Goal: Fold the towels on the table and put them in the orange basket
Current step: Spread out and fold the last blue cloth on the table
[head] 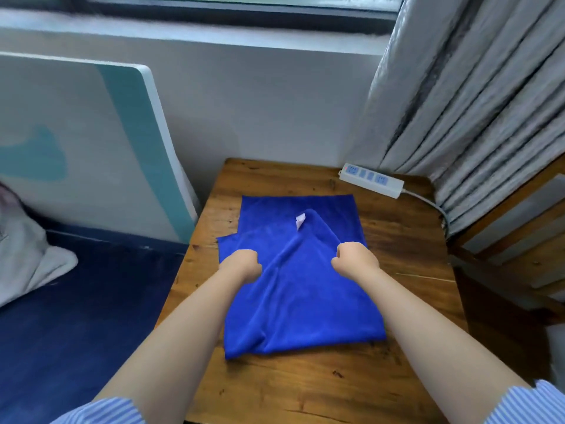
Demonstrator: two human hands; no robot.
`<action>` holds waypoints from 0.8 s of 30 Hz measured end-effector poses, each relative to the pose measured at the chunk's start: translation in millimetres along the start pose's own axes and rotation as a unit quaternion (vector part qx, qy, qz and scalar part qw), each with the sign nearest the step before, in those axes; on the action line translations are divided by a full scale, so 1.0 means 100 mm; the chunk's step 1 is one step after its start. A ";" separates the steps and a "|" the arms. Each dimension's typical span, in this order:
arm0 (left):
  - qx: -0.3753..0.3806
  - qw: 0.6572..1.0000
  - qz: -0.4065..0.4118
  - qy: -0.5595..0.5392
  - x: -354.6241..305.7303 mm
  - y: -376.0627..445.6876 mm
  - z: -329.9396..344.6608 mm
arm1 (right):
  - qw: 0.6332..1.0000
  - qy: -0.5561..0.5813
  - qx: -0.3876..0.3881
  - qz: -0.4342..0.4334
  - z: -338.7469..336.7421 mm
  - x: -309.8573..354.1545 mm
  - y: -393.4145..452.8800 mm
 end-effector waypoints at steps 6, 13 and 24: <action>-0.047 0.999 0.017 -0.011 -0.02 0.49 -0.26 | 0.993 -0.090 -0.048 -0.066 -0.18 0.12 0.66; -0.131 0.989 0.023 0.066 0.05 1.11 -0.13 | 0.981 -0.102 -0.091 -0.137 0.11 0.27 1.36; -0.160 0.981 -0.006 0.113 0.35 1.59 0.27 | 0.963 -0.124 -0.092 -0.223 0.38 0.34 1.83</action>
Point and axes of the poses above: each hand's wrist, its own y-axis towards the middle knuckle, its own z-axis out of the palm, x = y × z, the point moved 2 cm from there along y, towards the middle knuckle, and after that the axes turned 2 degrees about x, right-handed, at the moved point
